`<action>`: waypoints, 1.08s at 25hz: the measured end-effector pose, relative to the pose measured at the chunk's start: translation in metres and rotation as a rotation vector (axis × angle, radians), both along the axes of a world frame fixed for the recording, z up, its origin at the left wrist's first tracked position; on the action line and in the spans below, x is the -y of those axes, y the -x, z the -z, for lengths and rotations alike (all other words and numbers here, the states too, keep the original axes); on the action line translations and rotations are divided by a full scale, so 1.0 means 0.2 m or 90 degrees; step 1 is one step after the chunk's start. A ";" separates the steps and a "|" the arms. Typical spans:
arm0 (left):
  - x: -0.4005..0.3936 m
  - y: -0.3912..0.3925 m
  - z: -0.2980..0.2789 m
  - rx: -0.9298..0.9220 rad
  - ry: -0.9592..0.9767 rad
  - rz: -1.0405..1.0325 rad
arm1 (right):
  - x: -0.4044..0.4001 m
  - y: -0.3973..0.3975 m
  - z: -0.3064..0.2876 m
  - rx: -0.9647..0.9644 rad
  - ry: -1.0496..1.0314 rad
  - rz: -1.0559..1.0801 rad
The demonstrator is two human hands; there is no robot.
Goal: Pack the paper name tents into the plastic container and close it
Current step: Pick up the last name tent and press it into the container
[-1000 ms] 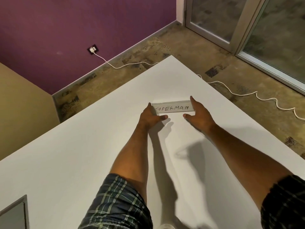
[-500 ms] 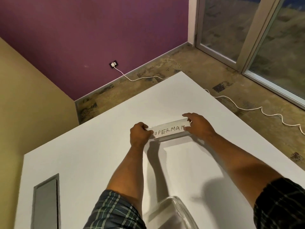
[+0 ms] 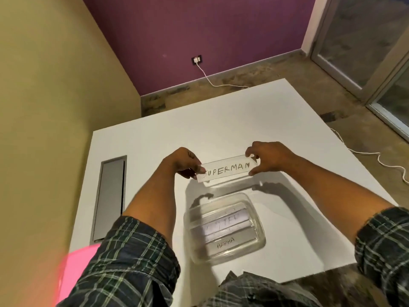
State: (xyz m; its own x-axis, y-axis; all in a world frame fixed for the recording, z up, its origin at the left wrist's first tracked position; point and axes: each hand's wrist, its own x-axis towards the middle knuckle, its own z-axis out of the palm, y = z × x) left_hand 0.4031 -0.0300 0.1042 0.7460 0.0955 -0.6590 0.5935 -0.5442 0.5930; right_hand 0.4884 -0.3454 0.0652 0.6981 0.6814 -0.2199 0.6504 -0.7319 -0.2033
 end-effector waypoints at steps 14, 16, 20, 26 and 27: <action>0.15 0.55 0.06 -0.227 -0.131 0.199 | -0.08 0.41 0.08 -0.044 0.016 -0.228; 0.17 0.59 0.10 -0.217 -0.150 0.212 | -0.09 0.45 0.11 -0.027 0.022 -0.237; 0.25 0.65 0.21 -0.178 -0.249 0.286 | -0.11 0.51 0.17 0.028 0.048 -0.274; 0.33 0.75 0.37 -0.019 -0.544 0.450 | -0.11 0.58 0.22 0.132 0.103 -0.329; 0.33 0.76 0.39 0.000 -0.565 0.460 | -0.12 0.59 0.23 0.154 0.110 -0.344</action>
